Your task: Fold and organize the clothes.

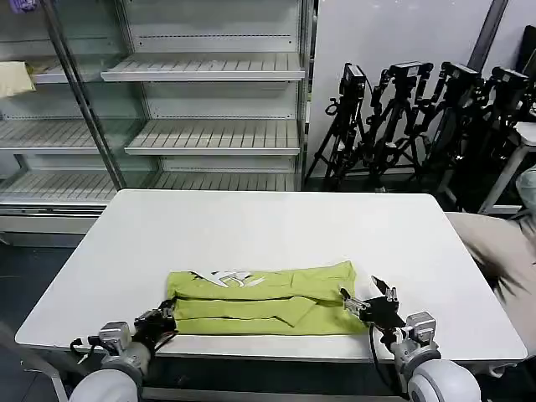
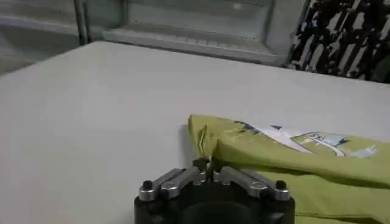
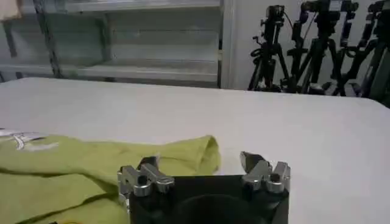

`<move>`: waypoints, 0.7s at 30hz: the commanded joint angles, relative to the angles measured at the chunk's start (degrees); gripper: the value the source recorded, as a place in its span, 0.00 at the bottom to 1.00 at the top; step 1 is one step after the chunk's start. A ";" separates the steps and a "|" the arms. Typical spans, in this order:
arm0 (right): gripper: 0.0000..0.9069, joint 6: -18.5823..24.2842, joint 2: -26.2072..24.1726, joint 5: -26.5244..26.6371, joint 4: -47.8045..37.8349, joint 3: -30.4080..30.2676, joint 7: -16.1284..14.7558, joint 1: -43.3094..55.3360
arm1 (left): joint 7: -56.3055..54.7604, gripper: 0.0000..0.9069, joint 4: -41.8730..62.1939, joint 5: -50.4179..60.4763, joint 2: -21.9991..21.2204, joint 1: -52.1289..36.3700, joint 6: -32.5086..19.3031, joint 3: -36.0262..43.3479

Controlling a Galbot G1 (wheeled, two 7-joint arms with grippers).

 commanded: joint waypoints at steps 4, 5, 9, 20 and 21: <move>1.00 0.36 -0.23 -0.16 -0.14 -0.02 0.09 -0.03 | 3.35 0.01 1.69 1.86 12.32 2.77 0.12 -14.68; 1.00 0.62 -0.28 -0.40 -0.16 -0.11 0.10 -0.08 | 3.76 0.01 1.77 2.28 13.29 3.71 0.33 -16.30; 1.00 1.09 0.19 -0.84 -0.20 -0.40 0.07 -0.04 | 5.70 0.01 1.70 4.91 16.30 5.66 0.55 -21.55; 1.00 1.14 0.87 -1.09 -0.96 -0.92 -0.06 0.08 | 11.56 0.01 -4.66 17.28 16.47 3.48 0.58 -18.37; 1.00 1.12 0.86 -1.08 -1.00 -0.81 -0.03 0.00 | 12.12 0.01 -5.31 18.18 15.94 2.45 0.64 -17.64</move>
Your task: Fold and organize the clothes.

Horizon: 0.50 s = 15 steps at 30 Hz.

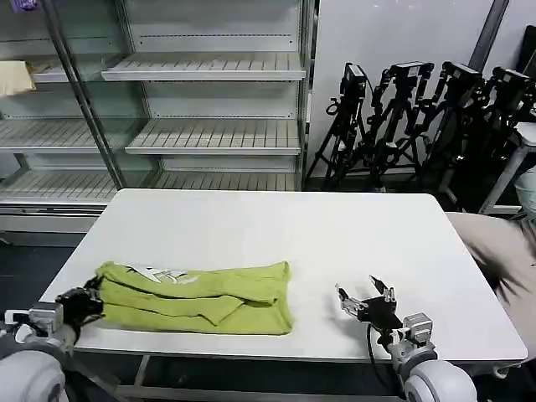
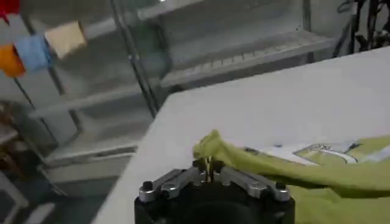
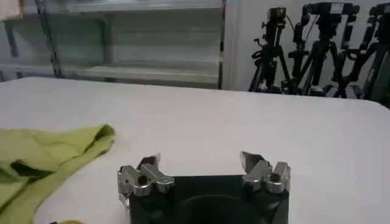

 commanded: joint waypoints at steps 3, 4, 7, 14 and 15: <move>1.00 0.07 0.36 -0.25 -0.35 0.23 0.04 -0.19 | 5.81 0.01 -7.41 11.68 0.71 -4.10 0.65 3.74; 1.00 0.08 0.43 -0.26 -0.34 0.30 0.03 -0.21 | 6.00 0.01 -7.77 12.09 0.02 -4.42 0.64 5.50; 1.00 0.05 0.52 -0.28 -0.12 0.98 -0.02 -0.63 | 7.00 0.01 -7.95 14.14 -1.51 -4.90 0.62 8.74; 1.00 0.42 0.33 -0.18 -0.37 2.31 -0.15 -1.47 | 7.22 0.01 -3.80 13.34 -2.38 -5.42 0.63 9.47; 1.00 0.46 0.36 -0.19 -0.44 2.32 -0.15 -1.51 | 7.20 0.01 -3.54 12.71 -2.41 -5.17 0.63 9.41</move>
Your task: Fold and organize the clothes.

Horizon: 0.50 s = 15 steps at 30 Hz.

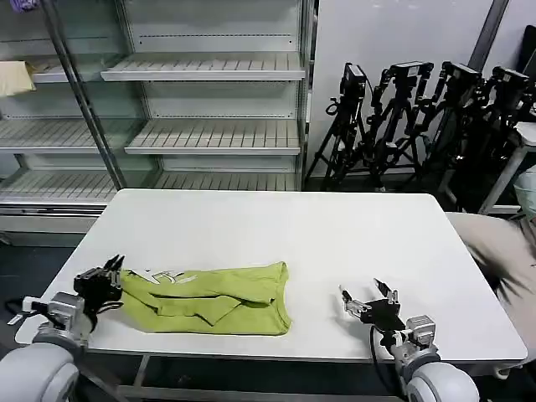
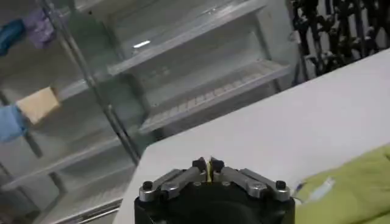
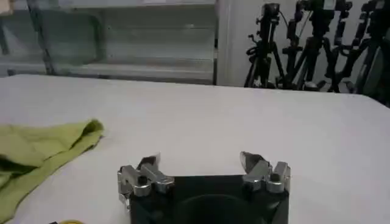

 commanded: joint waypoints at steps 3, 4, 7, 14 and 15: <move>1.00 0.20 0.33 -0.07 -0.27 0.51 -0.04 -0.33 | 1.80 0.01 1.84 2.56 -1.58 -1.09 0.12 4.35; 1.00 0.20 0.38 -0.09 -0.25 0.46 -0.05 -0.33 | 1.77 0.01 1.86 2.57 -1.64 -1.11 0.13 4.38; 1.00 0.20 0.42 -0.10 -0.23 0.33 -0.04 -0.27 | 1.72 0.01 2.66 2.79 -1.59 -1.28 0.12 4.14; 1.00 0.46 0.40 -0.11 -0.39 0.35 -0.09 -0.53 | 0.56 0.01 7.29 2.93 -1.07 -0.89 0.11 0.87; 1.00 0.50 0.42 -0.11 -0.41 0.32 -0.10 -0.55 | 0.44 0.02 7.42 2.82 -1.02 -0.50 0.12 0.58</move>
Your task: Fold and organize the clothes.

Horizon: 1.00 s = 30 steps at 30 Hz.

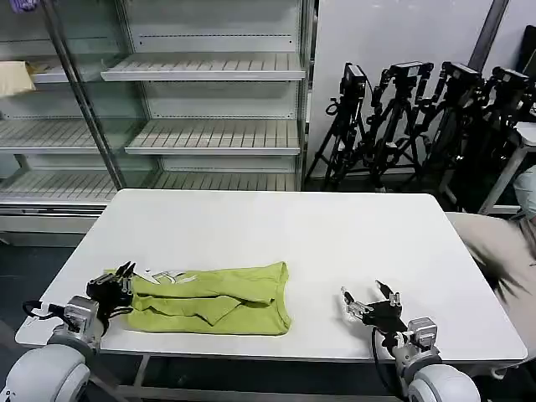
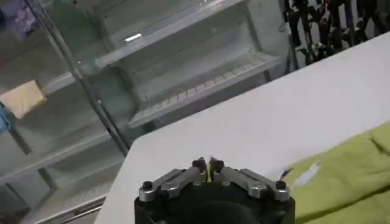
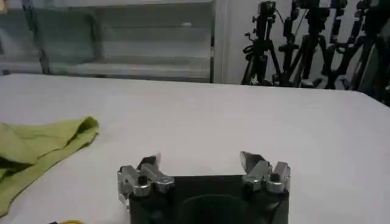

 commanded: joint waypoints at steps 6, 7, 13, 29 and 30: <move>1.00 0.27 0.33 -0.27 -0.13 -0.31 -0.06 -0.04 | -3.34 0.18 4.31 -4.71 -0.46 2.36 0.13 -2.83; 1.00 0.27 0.35 -0.28 -0.04 -0.37 -0.07 -0.04 | -3.75 0.18 4.56 -4.69 -0.62 2.41 0.10 -3.15; 1.00 0.24 0.34 -0.32 0.36 -0.35 -0.09 -0.06 | -4.51 1.00 5.66 -3.11 -0.21 3.37 0.04 -5.88; 1.00 0.34 0.30 -0.62 1.40 0.06 -0.10 -0.81 | -11.24 1.00 7.95 -26.41 -1.21 0.50 0.10 -5.14; 1.00 0.35 0.28 -0.61 1.46 0.20 -0.09 -0.89 | -11.63 1.00 8.58 -27.52 -1.33 -0.11 0.10 -4.95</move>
